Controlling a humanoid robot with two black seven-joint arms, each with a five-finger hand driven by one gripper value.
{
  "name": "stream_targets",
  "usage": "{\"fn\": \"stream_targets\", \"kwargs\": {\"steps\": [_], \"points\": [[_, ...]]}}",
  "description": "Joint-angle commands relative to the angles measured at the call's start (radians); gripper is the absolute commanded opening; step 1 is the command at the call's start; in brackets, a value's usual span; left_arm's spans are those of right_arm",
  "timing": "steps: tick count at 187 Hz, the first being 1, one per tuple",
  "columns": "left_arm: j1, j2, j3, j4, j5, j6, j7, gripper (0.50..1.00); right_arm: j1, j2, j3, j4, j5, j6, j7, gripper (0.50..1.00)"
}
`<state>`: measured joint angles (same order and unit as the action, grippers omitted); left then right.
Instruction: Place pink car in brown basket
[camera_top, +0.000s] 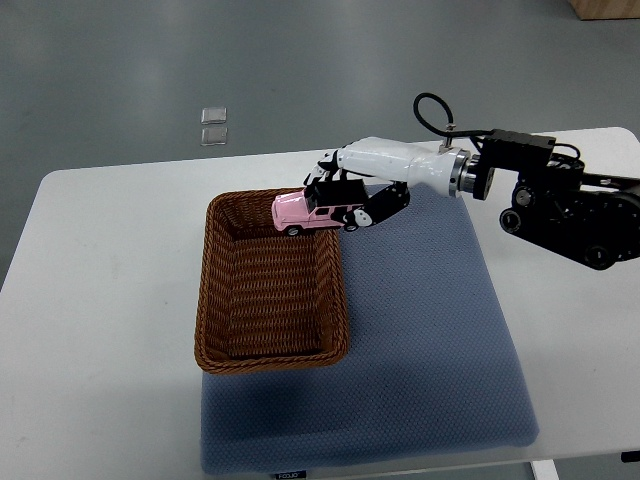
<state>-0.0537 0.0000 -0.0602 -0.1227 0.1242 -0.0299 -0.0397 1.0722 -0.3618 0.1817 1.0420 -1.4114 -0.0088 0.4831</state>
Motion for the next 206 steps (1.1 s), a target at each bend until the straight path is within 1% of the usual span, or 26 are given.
{"fn": "stream_targets", "kwargs": {"steps": [1,21,40,42,43,44,45,46,47,48,49,50,51,52,53,54,55,56,57,58,59,63,79,115,142,206], "points": [[-0.001,0.000,-0.001,0.000,0.000,0.001,0.000,1.000,-0.003,0.083,-0.018,-0.045,-0.001,-0.011,0.000,0.500],[-0.001,0.000,0.000,0.000,0.000,0.001,0.000,1.000,-0.008,0.145,-0.018,-0.089,-0.005,-0.011,0.000,0.500],[0.000,0.000,0.000,0.000,0.000,-0.001,0.001,1.000,-0.011,0.162,-0.021,-0.114,-0.005,-0.011,0.000,0.500],[0.000,0.000,-0.001,0.000,0.000,-0.001,0.001,1.000,-0.011,0.162,-0.021,-0.117,-0.005,-0.011,0.000,0.511],[-0.001,0.000,-0.001,0.000,0.000,0.001,0.000,1.000,-0.011,0.162,-0.021,-0.120,-0.005,-0.011,0.000,0.539],[-0.001,0.000,-0.001,0.000,0.000,0.001,0.000,1.000,-0.011,0.162,-0.021,-0.120,-0.005,-0.011,0.000,0.539],[0.000,0.000,0.000,0.000,0.000,0.001,0.000,1.000,-0.011,0.162,-0.021,-0.123,-0.005,-0.011,0.000,0.566],[0.000,0.000,0.000,0.000,0.000,0.001,0.000,1.000,-0.011,0.162,-0.021,-0.123,-0.005,-0.011,0.000,0.566],[0.000,0.000,-0.001,0.000,0.000,-0.001,0.000,1.000,-0.011,0.162,-0.021,-0.125,-0.005,-0.010,0.000,0.590],[0.000,0.000,-0.001,0.000,0.000,-0.001,0.000,1.000,-0.011,0.162,-0.021,-0.125,-0.005,-0.010,0.000,0.590],[0.000,0.000,0.000,0.000,0.000,-0.001,0.001,1.000,-0.012,0.162,-0.021,-0.126,-0.005,-0.010,0.000,0.619],[0.000,0.000,0.000,0.000,0.000,-0.001,0.001,1.000,-0.012,0.162,-0.021,-0.126,-0.005,-0.010,0.000,0.619],[0.000,0.000,0.000,0.000,0.000,-0.001,0.001,1.000,-0.012,0.161,-0.021,-0.128,-0.005,-0.010,0.000,0.655],[0.000,0.000,0.000,0.000,0.000,-0.001,0.001,1.000,-0.012,0.161,-0.021,-0.128,-0.005,-0.010,0.000,0.656],[-0.001,0.000,0.000,0.000,0.000,0.001,0.000,1.000,-0.012,0.161,-0.021,-0.128,-0.005,-0.010,0.000,0.702],[-0.001,0.000,0.000,0.000,0.000,0.001,0.000,1.000,-0.012,0.161,-0.021,-0.128,-0.005,-0.010,0.000,0.703],[0.000,0.000,-0.001,0.000,0.000,0.001,0.000,1.000,-0.014,0.161,-0.021,-0.128,-0.005,-0.010,0.000,0.753],[0.000,0.000,-0.001,0.000,0.000,0.001,0.000,1.000,-0.014,0.161,-0.021,-0.128,-0.005,-0.010,0.000,0.754],[0.000,0.000,0.000,0.000,0.000,-0.001,0.000,1.000,-0.014,0.161,-0.021,-0.129,-0.005,-0.010,0.000,0.808],[0.000,0.000,0.000,0.000,0.000,-0.001,0.000,1.000,-0.014,0.161,-0.021,-0.129,-0.005,-0.010,0.000,0.809],[0.000,0.000,0.000,0.000,0.000,-0.001,0.001,1.000,-0.014,0.161,-0.021,-0.129,-0.005,-0.010,0.000,0.852],[0.000,0.000,0.000,0.000,0.000,0.001,0.000,1.000,-0.015,0.159,-0.021,-0.129,-0.003,-0.010,0.000,0.883],[0.000,0.000,-0.001,0.000,0.000,-0.001,0.000,1.000,-0.020,0.150,-0.019,-0.128,-0.003,-0.010,0.000,0.899],[0.000,0.000,0.000,0.000,0.000,0.001,0.000,1.000,-0.035,0.127,0.007,-0.129,0.018,-0.014,0.002,0.899],[0.000,0.000,0.000,0.000,0.000,0.001,0.000,1.000,-0.054,0.086,0.053,-0.129,0.163,-0.025,-0.003,0.899],[0.000,0.000,0.000,0.000,0.000,0.001,0.000,1.000,-0.218,-0.023,0.308,-0.146,0.703,-0.027,-0.143,0.897]]}}
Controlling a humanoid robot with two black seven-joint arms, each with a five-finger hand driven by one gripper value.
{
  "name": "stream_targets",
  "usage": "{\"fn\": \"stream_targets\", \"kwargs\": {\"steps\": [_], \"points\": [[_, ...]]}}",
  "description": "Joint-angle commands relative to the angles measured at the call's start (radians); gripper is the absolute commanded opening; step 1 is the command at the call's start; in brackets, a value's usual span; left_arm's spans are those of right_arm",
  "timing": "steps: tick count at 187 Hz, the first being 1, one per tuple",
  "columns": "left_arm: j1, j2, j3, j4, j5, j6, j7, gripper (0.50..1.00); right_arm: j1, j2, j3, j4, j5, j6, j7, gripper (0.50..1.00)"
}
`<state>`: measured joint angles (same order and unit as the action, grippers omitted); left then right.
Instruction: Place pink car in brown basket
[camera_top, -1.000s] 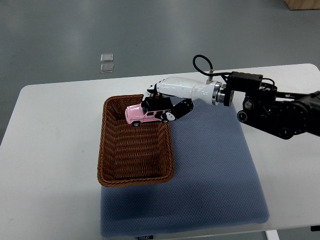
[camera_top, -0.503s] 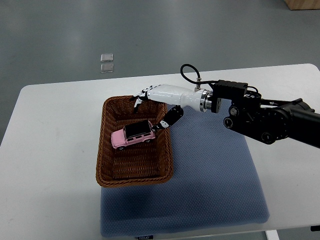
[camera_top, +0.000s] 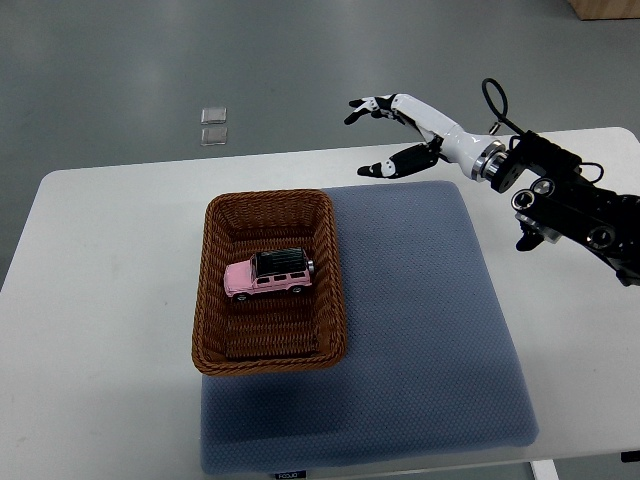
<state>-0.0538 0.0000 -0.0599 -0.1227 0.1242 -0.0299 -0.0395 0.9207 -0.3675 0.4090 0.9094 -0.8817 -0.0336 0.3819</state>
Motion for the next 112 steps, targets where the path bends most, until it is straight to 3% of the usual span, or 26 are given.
{"fn": "stream_targets", "kwargs": {"steps": [1,60,112], "points": [[0.000,0.000,0.000,0.000,0.000,-0.001,0.000,1.000,-0.077,-0.019,0.088,-0.014,0.191,-0.002,-0.044,0.897],[0.000,0.000,0.000,0.000,0.000,0.001,0.000,1.000,-0.243,-0.074,0.214,-0.015,0.564,0.006,-0.069,0.899],[0.000,0.000,0.000,0.000,0.000,-0.001,0.000,1.000,-0.290,-0.076,0.214,-0.015,0.704,0.015,-0.069,0.901]]}}
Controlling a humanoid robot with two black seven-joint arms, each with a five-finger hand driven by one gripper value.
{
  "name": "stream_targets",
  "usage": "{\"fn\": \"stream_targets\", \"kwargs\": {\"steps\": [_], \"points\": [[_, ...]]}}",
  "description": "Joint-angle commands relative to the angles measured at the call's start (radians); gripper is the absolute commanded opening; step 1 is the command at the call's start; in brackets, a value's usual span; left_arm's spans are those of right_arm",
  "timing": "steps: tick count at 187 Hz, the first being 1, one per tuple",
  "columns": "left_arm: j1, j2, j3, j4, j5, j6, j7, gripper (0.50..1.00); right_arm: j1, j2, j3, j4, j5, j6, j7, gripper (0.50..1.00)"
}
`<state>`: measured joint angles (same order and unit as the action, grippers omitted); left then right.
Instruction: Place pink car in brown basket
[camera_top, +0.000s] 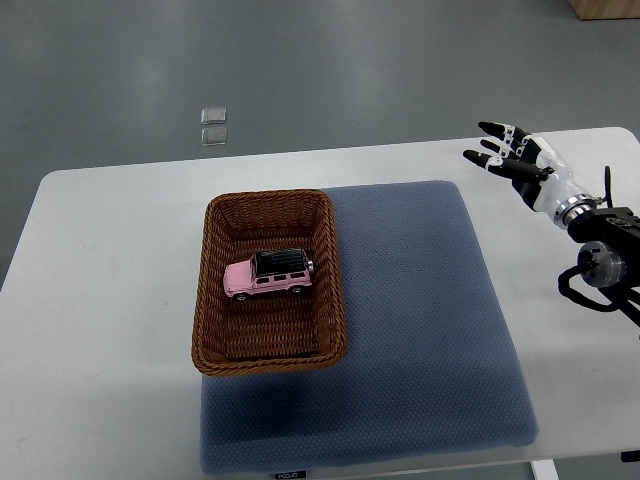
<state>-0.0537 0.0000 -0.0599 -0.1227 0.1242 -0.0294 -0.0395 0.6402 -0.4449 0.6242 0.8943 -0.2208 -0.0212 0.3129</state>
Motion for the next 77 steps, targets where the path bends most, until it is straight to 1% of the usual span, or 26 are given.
{"fn": "stream_targets", "kwargs": {"steps": [1,11,32,77], "points": [[0.000,0.000,-0.001,0.000,0.000,-0.001,0.000,1.000,-0.010,0.002,-0.001,0.000,0.046,0.003,0.000,0.901],[0.000,0.000,-0.001,0.000,0.000,0.000,0.000,1.000,-0.010,0.005,-0.001,0.002,0.051,0.000,0.002,0.913],[0.000,0.000,0.000,0.000,0.000,0.000,0.001,1.000,-0.011,0.012,0.000,0.000,0.051,-0.013,0.011,0.913],[0.000,0.000,0.000,0.000,0.000,0.000,0.001,1.000,-0.011,0.014,0.005,-0.005,0.049,-0.008,0.011,0.915]]}}
